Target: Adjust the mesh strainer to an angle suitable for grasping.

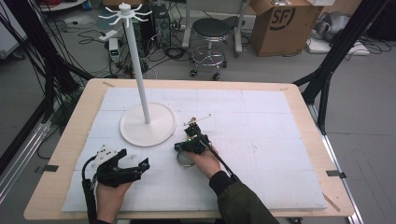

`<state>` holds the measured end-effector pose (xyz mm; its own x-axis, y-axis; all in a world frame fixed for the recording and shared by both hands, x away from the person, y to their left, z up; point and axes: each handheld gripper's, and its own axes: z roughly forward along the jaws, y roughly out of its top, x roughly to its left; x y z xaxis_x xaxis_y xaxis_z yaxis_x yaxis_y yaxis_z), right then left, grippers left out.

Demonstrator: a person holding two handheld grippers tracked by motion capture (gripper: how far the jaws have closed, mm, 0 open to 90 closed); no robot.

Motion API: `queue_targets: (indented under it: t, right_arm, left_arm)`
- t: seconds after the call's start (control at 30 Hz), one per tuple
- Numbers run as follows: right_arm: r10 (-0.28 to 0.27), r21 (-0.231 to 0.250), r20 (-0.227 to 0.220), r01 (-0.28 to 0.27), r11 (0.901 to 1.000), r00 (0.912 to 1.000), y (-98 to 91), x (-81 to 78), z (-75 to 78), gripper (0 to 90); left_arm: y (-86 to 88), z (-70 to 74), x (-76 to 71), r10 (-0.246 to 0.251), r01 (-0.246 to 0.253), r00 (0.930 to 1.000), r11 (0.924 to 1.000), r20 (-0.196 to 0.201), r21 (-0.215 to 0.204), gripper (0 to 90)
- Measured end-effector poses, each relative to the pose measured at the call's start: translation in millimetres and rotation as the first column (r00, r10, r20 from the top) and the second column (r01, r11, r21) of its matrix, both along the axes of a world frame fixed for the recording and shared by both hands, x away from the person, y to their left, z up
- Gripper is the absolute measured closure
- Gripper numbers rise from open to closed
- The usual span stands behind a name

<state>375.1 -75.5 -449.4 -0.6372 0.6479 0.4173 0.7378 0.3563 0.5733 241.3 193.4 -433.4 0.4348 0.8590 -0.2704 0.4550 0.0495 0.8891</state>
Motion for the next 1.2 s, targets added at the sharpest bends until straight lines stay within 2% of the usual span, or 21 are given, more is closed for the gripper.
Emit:
queue_targets:
  t: [0.17, 0.27, 0.37, 0.7, 0.77, 1.0, 1.2]
  right_arm:
    - [-0.003, -0.017, -0.006, 0.003, 0.9999, 1.0000, -1.2, -2.0, 1.7, 90.0]
    - [0.008, -0.027, 0.008, -0.008, 0.9996, 0.9999, -1.3, -2.6, 2.0, 90.0]
    - [0.015, -0.038, -0.008, -0.015, 0.9992, 0.9999, -3.0, -4.7, 3.3, 90.0]
    - [0.013, 0.001, -0.040, -0.013, 0.9999, 0.9991, -24.2, -15.5, 0.8, 90.0]
    - [0.016, 0.001, -0.031, -0.016, 0.9999, 0.9994, -27.0, -17.0, -0.1, 90.0]
    - [0.026, -0.014, -0.038, -0.027, 0.9996, 0.9989, -31.7, -25.3, 1.9, 90.0]
    - [0.026, 0.004, -0.044, -0.026, 0.9997, 0.9987, -41.6, -32.6, 0.6, 90.0]
  left_arm:
    - [0.9, 0.0, -0.2, 0.004, -0.004, 1.0000, 1.0000, 0.001, -0.002, 1.6]
    - [1.0, 0.0, -0.4, 0.003, -0.003, 1.0000, 1.0000, 0.001, -0.003, 1.6]
    - [1.5, 0.1, -0.5, 0.004, -0.004, 1.0000, 1.0000, 0.003, -0.003, 1.6]
    - [0.6, 0.3, -0.8, 0.003, -0.003, 1.0000, 1.0000, 0.002, -0.002, 1.6]
    - [0.3, 0.3, -0.8, 0.003, -0.003, 1.0000, 1.0000, 0.002, -0.003, 1.6]
    - [0.9, 0.2, -0.9, 0.005, -0.005, 1.0000, 1.0000, 0.001, -0.004, 1.6]
    - [0.5, 0.6, -1.8, 0.005, -0.005, 1.0000, 1.0000, 0.005, -0.002, 1.6]
